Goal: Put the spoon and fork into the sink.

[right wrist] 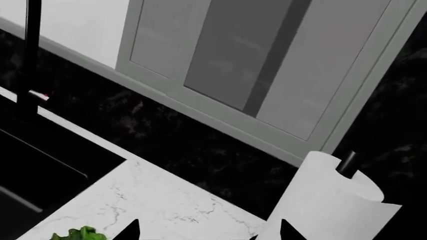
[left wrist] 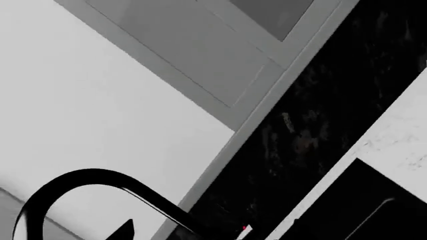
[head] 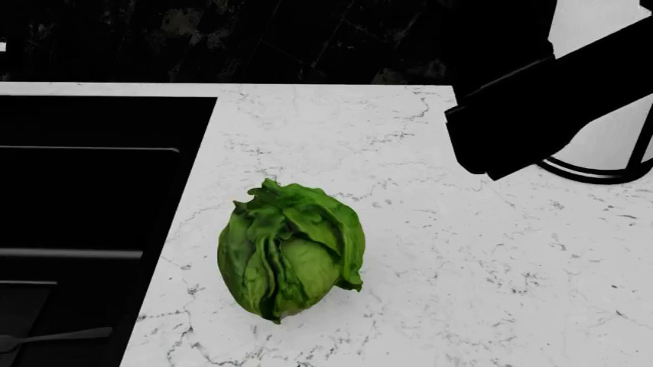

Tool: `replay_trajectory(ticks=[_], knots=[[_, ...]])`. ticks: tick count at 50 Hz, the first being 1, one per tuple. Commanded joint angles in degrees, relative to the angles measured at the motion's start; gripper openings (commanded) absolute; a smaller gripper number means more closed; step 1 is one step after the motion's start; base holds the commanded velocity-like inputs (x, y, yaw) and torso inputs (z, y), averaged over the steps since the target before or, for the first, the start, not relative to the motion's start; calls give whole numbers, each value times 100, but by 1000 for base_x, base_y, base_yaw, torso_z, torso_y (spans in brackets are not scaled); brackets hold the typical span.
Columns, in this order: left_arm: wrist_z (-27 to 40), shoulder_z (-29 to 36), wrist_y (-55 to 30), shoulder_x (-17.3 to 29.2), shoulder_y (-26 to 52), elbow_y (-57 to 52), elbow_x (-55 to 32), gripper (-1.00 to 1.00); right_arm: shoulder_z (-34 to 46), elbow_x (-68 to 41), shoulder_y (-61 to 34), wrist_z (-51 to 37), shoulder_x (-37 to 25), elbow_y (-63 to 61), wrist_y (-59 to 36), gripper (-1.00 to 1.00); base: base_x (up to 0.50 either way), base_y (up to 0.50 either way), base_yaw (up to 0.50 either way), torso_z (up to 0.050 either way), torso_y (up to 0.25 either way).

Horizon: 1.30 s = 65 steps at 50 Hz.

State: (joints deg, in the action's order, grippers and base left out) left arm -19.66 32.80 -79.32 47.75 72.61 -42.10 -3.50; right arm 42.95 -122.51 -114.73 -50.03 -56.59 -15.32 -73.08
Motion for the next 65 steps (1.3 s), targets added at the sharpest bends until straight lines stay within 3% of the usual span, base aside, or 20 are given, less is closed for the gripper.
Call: replay_trajectory(ticks=[1,3,7,9,17,35,39,42,53,60,65], knots=[[196,-2033,-1065,-424,-494,-1176,-526,100,-307,-130,322,28,-329,-425,383,100,0,0,0,0,0],[693,-2519,-1066,-279,-682,-1294,-1255,100,-350,-150,398,26,-399,-532,456,100,0,0,0,0,0],[3349,-3973,-1062,301,-902,-1039,-4693,100,-468,-108,683,81,-599,-786,664,100,0,0,0,0,0],[4040,-4312,-1031,474,-1038,-1040,-6092,100,-492,-103,783,28,-691,-922,744,100,0,0,0,0,0],[4856,-5614,-879,362,-2111,-1153,-7284,100,-781,70,1339,86,-1122,-1499,1282,100,0,0,0,0,0],[4813,-6534,-309,-27,-3986,-1276,-6911,100,-1150,789,3134,250,-2149,-2623,3032,100,0,0,0,0,0],[4963,-6781,-218,-100,-4119,-1442,-7003,100,-1203,938,3548,245,-2639,-3159,3668,100,0,0,0,0,0],[5063,-7019,-155,-201,-4286,-1523,-7132,100,-962,1331,4046,299,-3291,-3727,4689,100,0,0,0,0,0],[5693,-8027,188,-486,-4874,-1624,-8193,100,-600,2015,4468,-406,-3341,-4466,5585,100,0,0,0,0,0],[5381,-7875,266,-638,-4985,-1671,-7749,100,-506,2405,4597,-358,-3341,-4467,5749,100,0,71,0,0,0],[5477,-7845,339,-573,-4962,-1646,-7881,100,-426,2592,4702,-322,-3341,-4467,5998,100,0,500,0,0,0]])
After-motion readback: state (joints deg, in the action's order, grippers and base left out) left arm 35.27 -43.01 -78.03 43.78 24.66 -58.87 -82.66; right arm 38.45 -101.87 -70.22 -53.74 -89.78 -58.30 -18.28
